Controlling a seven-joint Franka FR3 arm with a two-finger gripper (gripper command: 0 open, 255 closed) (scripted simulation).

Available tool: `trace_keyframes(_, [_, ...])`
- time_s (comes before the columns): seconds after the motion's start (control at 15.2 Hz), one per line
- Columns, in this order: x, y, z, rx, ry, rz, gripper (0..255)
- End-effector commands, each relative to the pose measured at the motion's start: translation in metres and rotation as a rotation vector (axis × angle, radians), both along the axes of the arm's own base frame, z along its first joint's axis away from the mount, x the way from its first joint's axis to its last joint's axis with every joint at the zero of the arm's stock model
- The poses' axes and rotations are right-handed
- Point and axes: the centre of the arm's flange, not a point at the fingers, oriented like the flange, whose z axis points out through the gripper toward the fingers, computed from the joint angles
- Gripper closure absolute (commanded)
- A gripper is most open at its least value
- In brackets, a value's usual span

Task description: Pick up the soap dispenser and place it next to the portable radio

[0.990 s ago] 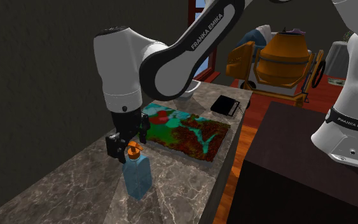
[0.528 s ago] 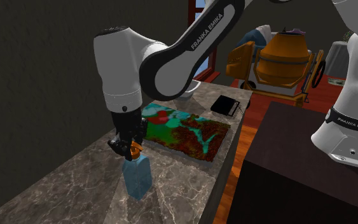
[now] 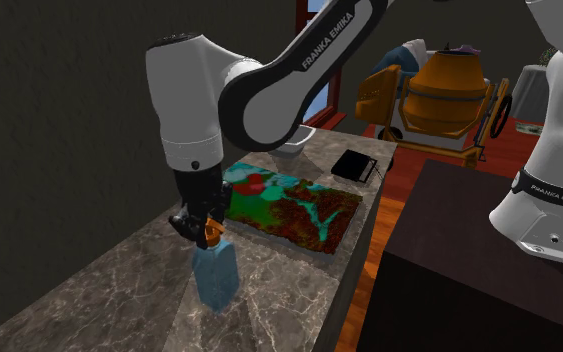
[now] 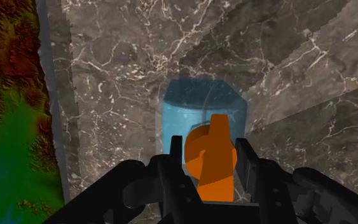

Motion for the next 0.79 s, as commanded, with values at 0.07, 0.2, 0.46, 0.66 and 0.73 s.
trace_keyframes(0.07, [0.001,0.000,0.016,0.000,0.000,0.000,255])
trace_keyframes(0.2, [0.001,0.000,0.027,0.000,0.000,0.000,255])
trace_keyframes(0.46, [0.001,0.000,0.048,0.000,0.000,0.000,255])
trace_keyframes(0.66, [0.001,0.000,0.064,0.000,0.000,0.000,255])
trace_keyframes(0.73, [0.001,0.000,0.069,0.000,0.000,0.000,255])
